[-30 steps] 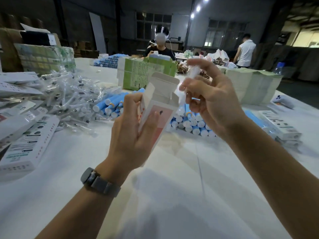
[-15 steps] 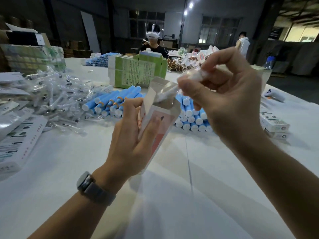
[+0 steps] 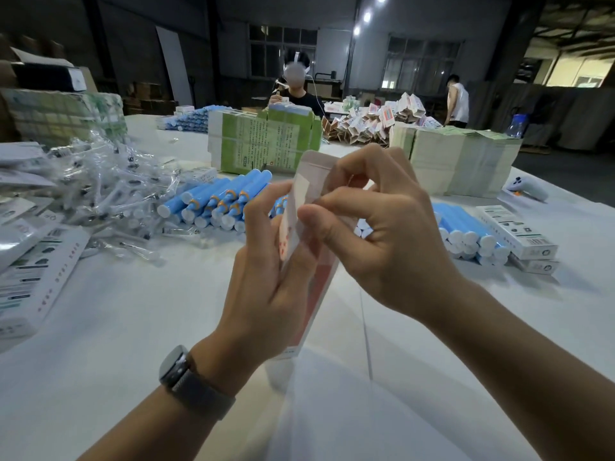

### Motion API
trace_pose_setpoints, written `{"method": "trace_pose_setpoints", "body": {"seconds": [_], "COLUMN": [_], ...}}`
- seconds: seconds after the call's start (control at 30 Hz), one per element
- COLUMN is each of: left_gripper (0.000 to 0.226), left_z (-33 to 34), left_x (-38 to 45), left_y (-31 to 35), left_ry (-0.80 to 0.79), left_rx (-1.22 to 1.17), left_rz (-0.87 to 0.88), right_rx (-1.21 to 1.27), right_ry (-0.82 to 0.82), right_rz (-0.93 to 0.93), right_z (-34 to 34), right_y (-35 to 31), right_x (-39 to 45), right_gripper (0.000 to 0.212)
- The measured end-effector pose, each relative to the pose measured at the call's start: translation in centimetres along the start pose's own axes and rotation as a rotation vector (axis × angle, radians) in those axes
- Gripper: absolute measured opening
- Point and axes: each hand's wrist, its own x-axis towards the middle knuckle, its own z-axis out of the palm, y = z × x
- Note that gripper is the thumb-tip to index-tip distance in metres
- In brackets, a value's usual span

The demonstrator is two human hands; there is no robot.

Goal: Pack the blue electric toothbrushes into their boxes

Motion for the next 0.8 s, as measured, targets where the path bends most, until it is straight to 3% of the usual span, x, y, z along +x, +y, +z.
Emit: {"method": "trace_pose_setpoints", "body": {"seconds": [0.1,0.23,0.4,0.8], "left_gripper": [0.039,0.027,0.022,0.009], "left_z": [0.1,0.2,0.3,0.4], "left_x": [0.0,0.2,0.0,0.2], "left_y": [0.2,0.5,0.8,0.8], "left_ry": [0.010,0.058,0.073,0.078], "left_rx": [-0.051,-0.101,-0.294,-0.249], "left_rz": [0.035,0.067,-0.029,-0.131], "right_rx": [0.055,0.304,0.439,0.560], "right_ry": [0.054,0.186,0.104,0.040], "right_rz": [-0.006,0.083,0.148,0.105], "right_z": [0.2,0.6,1.2,1.6], "right_y": [0.2,0.4,0.7,1.2], "right_x": [-0.3,-0.5,-0.9,-1.2], "right_gripper": [0.022,0.018,0.017,0.009]}}
